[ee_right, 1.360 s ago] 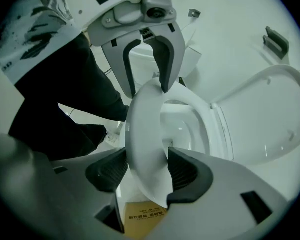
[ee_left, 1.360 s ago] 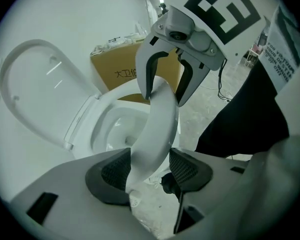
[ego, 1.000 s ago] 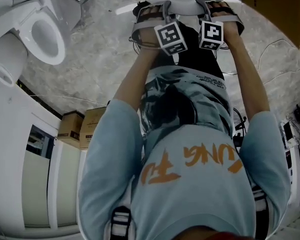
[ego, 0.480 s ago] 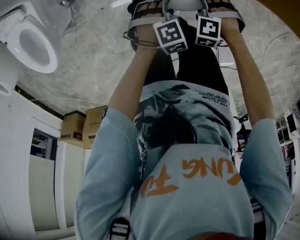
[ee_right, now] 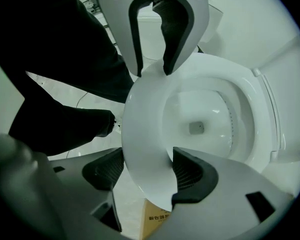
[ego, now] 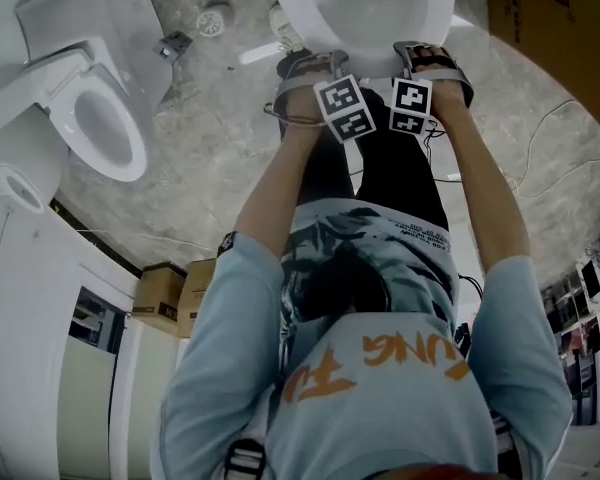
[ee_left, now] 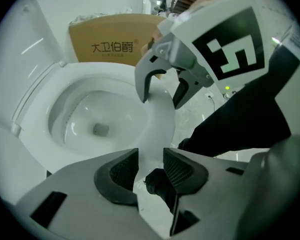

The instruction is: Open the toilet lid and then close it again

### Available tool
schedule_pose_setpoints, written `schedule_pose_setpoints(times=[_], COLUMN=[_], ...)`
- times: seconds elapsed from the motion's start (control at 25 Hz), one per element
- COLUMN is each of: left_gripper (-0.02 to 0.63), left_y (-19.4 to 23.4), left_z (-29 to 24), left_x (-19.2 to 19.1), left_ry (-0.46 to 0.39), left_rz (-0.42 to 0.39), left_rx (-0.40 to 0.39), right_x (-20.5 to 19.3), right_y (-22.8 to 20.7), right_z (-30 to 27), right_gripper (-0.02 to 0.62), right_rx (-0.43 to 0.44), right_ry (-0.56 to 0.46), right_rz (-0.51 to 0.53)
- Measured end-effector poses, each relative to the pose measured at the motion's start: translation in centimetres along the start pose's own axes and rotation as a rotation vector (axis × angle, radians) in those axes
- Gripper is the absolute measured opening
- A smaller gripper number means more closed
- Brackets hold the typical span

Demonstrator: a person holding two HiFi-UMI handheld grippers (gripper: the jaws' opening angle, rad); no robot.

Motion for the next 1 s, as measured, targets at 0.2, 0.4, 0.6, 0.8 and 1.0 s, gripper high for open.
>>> schedule_pose_setpoints(times=[0.2, 0.4, 0.6, 0.8, 1.0], left_gripper=[0.173, 0.167, 0.129, 0.063, 0.051], left_y=[4.3, 8.7, 13.4, 18.4, 23.6], left_z=[4.7, 10.7, 17.0, 24.3, 31.2], left_x=[-0.7, -0.5, 0.2, 0.7, 1.0], left_ry=[-0.086, -0.179, -0.311, -0.435, -0.525], left_rz=[0.119, 0.254, 0.385, 0.51, 0.545], left_rx=[-0.005, 0.067, 0.185, 0.325, 0.448], right_x=[-0.2, -1.7, -2.4, -3.2, -4.1], right_y=[-0.8, -2.1, -8.8, -15.7, -21.8], right_z=[3.1, 6.8, 12.0, 18.4, 24.5], right_gripper=[0.321, 0.292, 0.174, 0.082, 0.032], right_rx=[0.121, 0.168, 0.037, -0.115, -0.236], right_ry=[-0.015, -0.069, -0.249, -0.415, -0.531], right_rz=[-0.076, -0.226, -0.637, -0.906, -1.056])
Point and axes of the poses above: the fingertips, and each gripper's own axes: z backward along the fingers, y to its left, x out of its top, the point moved 2 cm from there along z, backward along the fingers, and after that the axes turned 10 degrees about y, right-handed, at the moved point
